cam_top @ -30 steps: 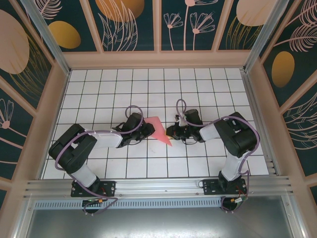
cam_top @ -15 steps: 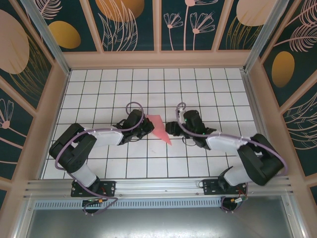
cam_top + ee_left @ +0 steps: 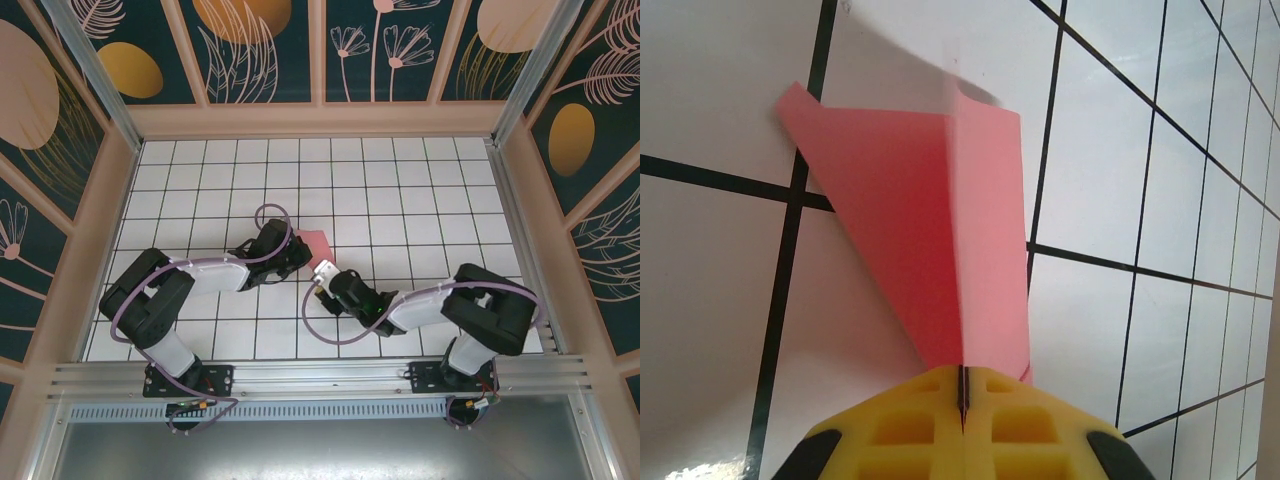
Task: Fold a paper plane with a square sheet of paper (pick it up from the middle)
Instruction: Fold the wing for the fifth time at the center of the table.
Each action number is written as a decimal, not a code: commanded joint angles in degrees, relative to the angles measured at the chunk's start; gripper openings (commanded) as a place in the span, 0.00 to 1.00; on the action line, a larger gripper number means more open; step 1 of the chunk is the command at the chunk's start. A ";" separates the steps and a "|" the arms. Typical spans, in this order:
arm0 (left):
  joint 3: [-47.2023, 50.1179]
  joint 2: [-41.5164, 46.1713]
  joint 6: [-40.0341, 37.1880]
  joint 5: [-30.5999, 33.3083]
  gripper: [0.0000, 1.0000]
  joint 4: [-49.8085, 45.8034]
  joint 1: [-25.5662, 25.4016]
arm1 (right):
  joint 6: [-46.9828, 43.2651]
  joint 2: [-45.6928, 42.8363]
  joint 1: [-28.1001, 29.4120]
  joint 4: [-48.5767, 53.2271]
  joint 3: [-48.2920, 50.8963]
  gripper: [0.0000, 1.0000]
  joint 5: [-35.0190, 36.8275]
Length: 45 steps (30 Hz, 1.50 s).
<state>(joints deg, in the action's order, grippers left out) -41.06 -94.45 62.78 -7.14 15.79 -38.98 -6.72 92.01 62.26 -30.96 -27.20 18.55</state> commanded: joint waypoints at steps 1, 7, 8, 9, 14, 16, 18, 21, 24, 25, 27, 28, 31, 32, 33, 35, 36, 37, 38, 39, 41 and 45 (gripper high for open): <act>-1.31 -0.47 -1.00 -0.55 0.03 -1.39 0.45 | -5.96 2.52 0.43 -4.19 -1.60 0.38 7.90; -1.48 -0.46 -1.22 -0.69 0.03 -1.55 0.48 | -7.61 4.15 0.80 -6.66 -1.88 0.33 9.93; -1.48 -0.55 -1.17 -0.90 0.03 -1.54 0.41 | -8.05 4.53 0.91 -6.97 -2.06 0.32 10.48; -1.50 -0.55 -1.18 -0.88 0.03 -1.55 0.45 | -8.42 4.68 0.93 -7.29 -2.07 0.32 10.58; -1.57 -0.65 -1.32 -1.13 0.03 -1.62 0.41 | -9.36 6.52 1.02 -6.33 -3.51 0.25 11.08; -1.59 -0.64 -1.28 -1.20 0.03 -1.64 0.40 | -9.45 6.99 1.11 -6.17 -3.81 0.24 11.89; -1.66 -0.64 -1.43 -1.15 0.03 -1.78 0.55 | -9.44 6.98 1.11 -6.30 -3.85 0.23 12.20; -1.65 -0.47 -1.52 -1.00 0.03 -2.03 0.53 | -9.56 7.10 1.11 -5.74 -3.91 0.22 12.74; -1.75 -0.37 -1.61 -0.78 0.03 -2.21 0.50 | -9.57 6.96 1.15 -5.32 -3.74 0.22 12.80; -1.79 -0.38 -1.61 -0.74 0.03 -2.34 0.49 | -9.44 6.94 1.11 -5.17 -3.74 0.20 12.78; -1.83 -0.38 -1.61 -0.69 0.03 -2.45 0.55 | -8.79 6.95 1.16 -4.98 -3.82 0.16 12.72; -1.75 -0.26 -1.61 -0.63 0.03 -2.42 0.66 | -8.26 6.96 1.11 -4.89 -3.84 0.13 12.64; -1.44 0.82 -1.69 0.17 0.07 -2.73 0.64 | -5.60 6.33 0.94 -3.75 -4.25 0.05 11.95; -1.39 1.42 -1.87 0.79 0.10 -3.31 0.67 | -4.42 6.02 0.82 -3.27 -4.35 0.02 11.41; -1.31 2.09 -2.11 1.47 0.12 -3.98 0.66 | -3.38 5.66 0.56 -2.75 -4.50 0.00 10.61; -1.17 4.02 -2.39 3.40 0.21 -5.71 0.89 | 0.03 4.47 -0.38 -0.45 -5.16 0.00 7.56; -1.00 4.98 -2.49 4.39 0.25 -6.67 0.91 | 1.71 3.82 -0.93 0.37 -5.30 0.00 5.54; -0.87 6.33 -2.64 5.63 0.26 -7.47 0.97 | 3.82 2.98 -1.80 1.14 -5.45 0.00 2.70; -0.46 7.77 -2.67 7.00 0.30 -8.59 1.10 | 6.04 2.07 -2.71 1.48 -5.36 0.00 0.10; -0.30 9.16 -2.58 8.41 0.38 -9.92 1.19 | 7.73 1.38 -3.73 1.87 -5.24 0.00 -3.15; 0.46 12.78 -2.71 12.09 0.44 -12.45 1.34 | 12.10 0.06 -6.27 2.63 -5.33 0.00 -10.59; 2.79 20.18 -2.75 18.39 0.56 -15.35 1.36 | 20.69 -1.00 -11.18 3.28 -6.23 0.00 -24.37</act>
<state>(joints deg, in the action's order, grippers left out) -40.16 -78.30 60.53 4.54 4.97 -37.98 4.75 92.60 53.32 -29.12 -31.66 7.66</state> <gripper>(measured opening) 0.553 0.068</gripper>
